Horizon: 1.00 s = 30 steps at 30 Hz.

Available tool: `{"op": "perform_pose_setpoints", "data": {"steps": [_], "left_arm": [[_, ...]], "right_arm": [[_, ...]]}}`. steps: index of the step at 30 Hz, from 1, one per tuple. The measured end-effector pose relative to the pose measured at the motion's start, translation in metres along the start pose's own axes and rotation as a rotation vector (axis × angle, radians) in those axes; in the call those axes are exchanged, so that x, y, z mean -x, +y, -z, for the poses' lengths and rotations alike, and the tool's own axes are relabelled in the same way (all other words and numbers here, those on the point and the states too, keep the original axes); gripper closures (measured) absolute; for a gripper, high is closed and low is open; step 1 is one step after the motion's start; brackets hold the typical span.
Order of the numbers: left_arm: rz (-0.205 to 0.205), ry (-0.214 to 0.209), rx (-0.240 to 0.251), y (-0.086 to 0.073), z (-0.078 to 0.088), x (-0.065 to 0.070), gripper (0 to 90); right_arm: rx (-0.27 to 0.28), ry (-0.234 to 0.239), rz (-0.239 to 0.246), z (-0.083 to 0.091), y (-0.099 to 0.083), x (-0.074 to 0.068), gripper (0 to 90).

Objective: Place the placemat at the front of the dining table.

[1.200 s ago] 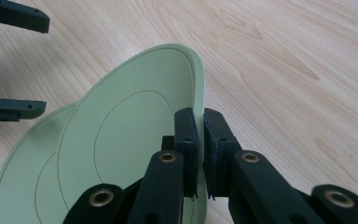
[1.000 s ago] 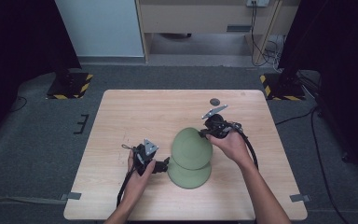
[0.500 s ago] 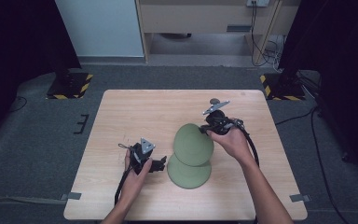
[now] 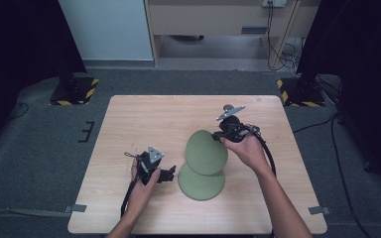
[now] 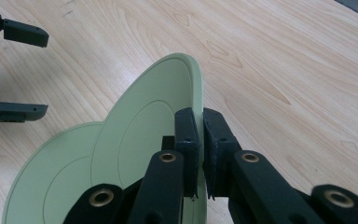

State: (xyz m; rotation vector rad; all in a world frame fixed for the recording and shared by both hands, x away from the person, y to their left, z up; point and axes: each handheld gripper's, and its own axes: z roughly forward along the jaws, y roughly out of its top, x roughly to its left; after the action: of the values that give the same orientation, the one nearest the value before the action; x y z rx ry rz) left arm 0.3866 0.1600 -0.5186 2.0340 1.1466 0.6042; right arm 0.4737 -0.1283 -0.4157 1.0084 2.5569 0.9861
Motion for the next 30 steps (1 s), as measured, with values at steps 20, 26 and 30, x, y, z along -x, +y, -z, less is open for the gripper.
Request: {"op": "perform_pose_setpoints", "data": {"steps": [20,26,30], "left_arm": [[-0.003,0.006,-0.006,0.000,-0.001,-0.001,2.1],[-0.009,0.009,-0.011,-0.001,-0.001,-0.001,2.2],[-0.008,0.010,-0.013,-0.001,-0.001,-0.001,2.2]], "right_arm": [[0.002,-0.020,0.004,0.006,0.004,0.003,85.8],[0.006,-0.021,0.002,0.009,0.006,0.005,85.8],[0.013,-0.019,-0.011,0.010,0.007,0.008,85.8]]}}
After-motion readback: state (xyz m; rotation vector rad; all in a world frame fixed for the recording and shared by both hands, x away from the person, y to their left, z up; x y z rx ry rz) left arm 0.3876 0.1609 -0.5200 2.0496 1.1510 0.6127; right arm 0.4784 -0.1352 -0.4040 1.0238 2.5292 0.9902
